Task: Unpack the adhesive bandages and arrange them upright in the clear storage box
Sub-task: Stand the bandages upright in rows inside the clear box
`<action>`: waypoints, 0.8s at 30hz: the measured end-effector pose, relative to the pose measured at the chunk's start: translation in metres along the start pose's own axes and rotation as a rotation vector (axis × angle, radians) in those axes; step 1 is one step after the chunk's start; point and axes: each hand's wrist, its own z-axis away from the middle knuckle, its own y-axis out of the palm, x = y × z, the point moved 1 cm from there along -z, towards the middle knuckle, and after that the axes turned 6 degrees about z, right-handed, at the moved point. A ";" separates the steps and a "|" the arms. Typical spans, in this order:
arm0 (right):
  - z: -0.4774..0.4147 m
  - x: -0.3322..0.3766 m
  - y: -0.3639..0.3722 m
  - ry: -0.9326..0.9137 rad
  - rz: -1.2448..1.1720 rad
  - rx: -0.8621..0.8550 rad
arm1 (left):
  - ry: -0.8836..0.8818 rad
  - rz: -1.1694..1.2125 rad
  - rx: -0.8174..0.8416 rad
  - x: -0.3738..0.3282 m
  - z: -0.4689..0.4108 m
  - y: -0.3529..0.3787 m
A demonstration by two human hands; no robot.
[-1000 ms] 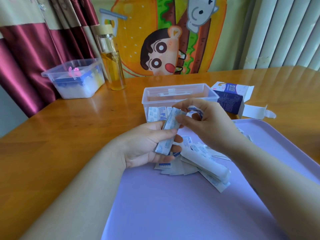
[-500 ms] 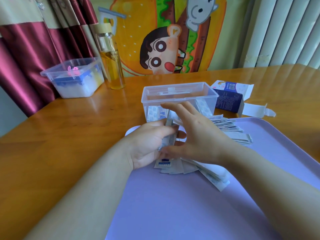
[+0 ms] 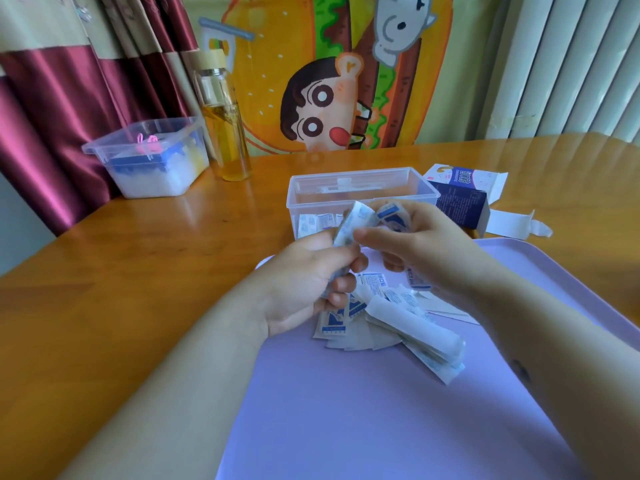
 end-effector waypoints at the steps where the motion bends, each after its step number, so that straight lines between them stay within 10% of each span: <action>1: 0.000 -0.001 0.000 0.039 0.030 0.004 | 0.010 -0.051 0.005 0.001 0.000 0.000; 10: -0.017 0.041 0.000 0.013 0.095 -0.047 | 0.280 -0.367 -0.021 -0.031 0.003 -0.015; 16: -0.080 0.066 -0.025 0.123 -0.054 -0.227 | 0.560 -0.455 -0.468 -0.066 -0.022 -0.059; 24: -0.155 0.033 -0.006 0.477 0.202 0.091 | 0.385 -0.710 -0.586 -0.056 -0.061 -0.081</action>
